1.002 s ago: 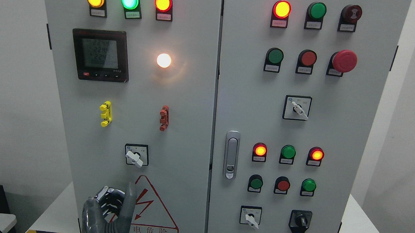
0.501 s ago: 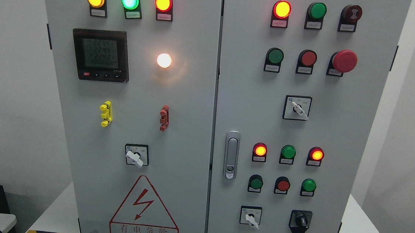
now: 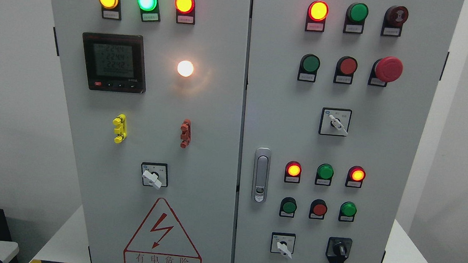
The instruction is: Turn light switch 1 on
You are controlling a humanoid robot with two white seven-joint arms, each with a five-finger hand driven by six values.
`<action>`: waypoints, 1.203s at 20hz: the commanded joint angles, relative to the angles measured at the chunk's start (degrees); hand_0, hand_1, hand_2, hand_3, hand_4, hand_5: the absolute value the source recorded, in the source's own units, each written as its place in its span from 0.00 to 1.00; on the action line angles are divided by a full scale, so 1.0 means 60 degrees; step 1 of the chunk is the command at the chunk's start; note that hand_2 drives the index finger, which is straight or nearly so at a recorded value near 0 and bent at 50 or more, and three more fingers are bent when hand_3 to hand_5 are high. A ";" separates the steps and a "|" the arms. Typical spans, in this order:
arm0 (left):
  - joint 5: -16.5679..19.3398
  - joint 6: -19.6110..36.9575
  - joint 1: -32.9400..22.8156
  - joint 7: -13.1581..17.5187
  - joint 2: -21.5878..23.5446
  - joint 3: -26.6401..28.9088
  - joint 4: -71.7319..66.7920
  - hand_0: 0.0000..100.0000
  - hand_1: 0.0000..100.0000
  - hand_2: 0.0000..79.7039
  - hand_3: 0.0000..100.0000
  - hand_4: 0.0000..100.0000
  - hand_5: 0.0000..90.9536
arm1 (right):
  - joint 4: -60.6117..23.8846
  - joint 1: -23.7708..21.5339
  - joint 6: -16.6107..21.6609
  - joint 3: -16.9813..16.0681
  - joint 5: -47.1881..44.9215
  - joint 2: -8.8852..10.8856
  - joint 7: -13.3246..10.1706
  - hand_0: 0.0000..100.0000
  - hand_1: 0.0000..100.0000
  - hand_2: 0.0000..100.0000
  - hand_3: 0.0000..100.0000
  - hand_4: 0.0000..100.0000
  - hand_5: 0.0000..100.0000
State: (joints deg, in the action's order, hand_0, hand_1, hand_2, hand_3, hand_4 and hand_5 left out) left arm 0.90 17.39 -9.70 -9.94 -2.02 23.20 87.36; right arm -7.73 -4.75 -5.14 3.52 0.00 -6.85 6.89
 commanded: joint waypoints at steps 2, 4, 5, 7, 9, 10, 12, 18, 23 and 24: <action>0.0157 0.0850 -0.0623 0.0412 0.0219 0.2945 -0.4901 0.21 0.21 0.38 0.46 0.49 0.17 | 0.0000 0.0001 -0.0007 0.0000 -0.0161 0.0000 -0.0006 0.12 0.39 0.00 0.00 0.00 0.00; 0.0172 0.0983 -0.0712 0.0397 0.0263 0.2945 -0.5853 0.23 0.19 0.32 0.39 0.44 0.13 | 0.0000 -0.0013 -0.0007 0.0000 -0.0161 0.0000 -0.0006 0.12 0.39 0.00 0.00 0.00 0.00; 0.0172 0.0983 -0.0712 0.0397 0.0278 0.2945 -0.6337 0.24 0.18 0.31 0.38 0.42 0.12 | 0.0000 0.0001 -0.0007 0.0000 -0.0161 0.0000 -0.0006 0.12 0.39 0.00 0.00 0.00 0.00; 0.0187 0.0983 -0.0741 0.0412 0.0278 0.2945 -0.7201 0.27 0.16 0.27 0.32 0.38 0.07 | 0.0000 0.0001 -0.0007 0.0000 -0.0161 0.0000 -0.0006 0.12 0.39 0.00 0.00 0.00 0.00; 0.0230 0.0983 -0.0814 0.0441 0.0322 0.2857 -0.8124 0.32 0.13 0.23 0.28 0.34 0.05 | 0.0000 0.0001 -0.0007 0.0000 -0.0161 0.0000 -0.0006 0.12 0.39 0.00 0.00 0.00 0.00; 0.0245 0.0983 -0.0858 0.0441 0.0395 0.2784 -0.8636 0.35 0.11 0.20 0.27 0.33 0.04 | 0.0000 0.0001 -0.0007 0.0000 -0.0161 0.0000 -0.0006 0.12 0.39 0.00 0.00 0.00 0.00; 0.0333 0.0983 -0.0903 0.0441 0.0424 0.2230 -0.9691 0.40 0.05 0.08 0.22 0.28 0.02 | 0.0000 0.0001 -0.0007 0.0000 -0.0176 0.0000 -0.0006 0.12 0.39 0.00 0.00 0.00 0.00; 0.0319 0.0866 -0.0772 0.0397 0.0381 0.0677 -1.2358 0.43 0.02 0.02 0.11 0.18 0.00 | 0.0000 0.0001 -0.0007 0.0000 -0.0161 0.0000 -0.0006 0.12 0.39 0.00 0.00 0.00 0.00; 0.0304 0.0283 -0.0200 0.0368 0.0249 -0.1562 -1.3811 0.44 0.04 0.00 0.00 0.10 0.00 | 0.0000 0.0001 -0.0007 0.0000 -0.0176 0.0000 -0.0006 0.12 0.39 0.00 0.00 0.00 0.00; 0.0304 -0.0053 -0.0098 0.0397 0.0220 -0.1988 -1.3827 0.43 0.04 0.00 0.00 0.08 0.00 | 0.0000 0.0001 -0.0007 0.0000 -0.0161 0.0000 -0.0006 0.12 0.39 0.00 0.00 0.00 0.00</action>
State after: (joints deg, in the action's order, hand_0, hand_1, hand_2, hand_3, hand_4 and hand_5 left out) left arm 2.68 20.44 -12.66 -7.52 -0.23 27.35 27.65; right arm -7.74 -4.75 -5.14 3.52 0.00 -6.86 6.89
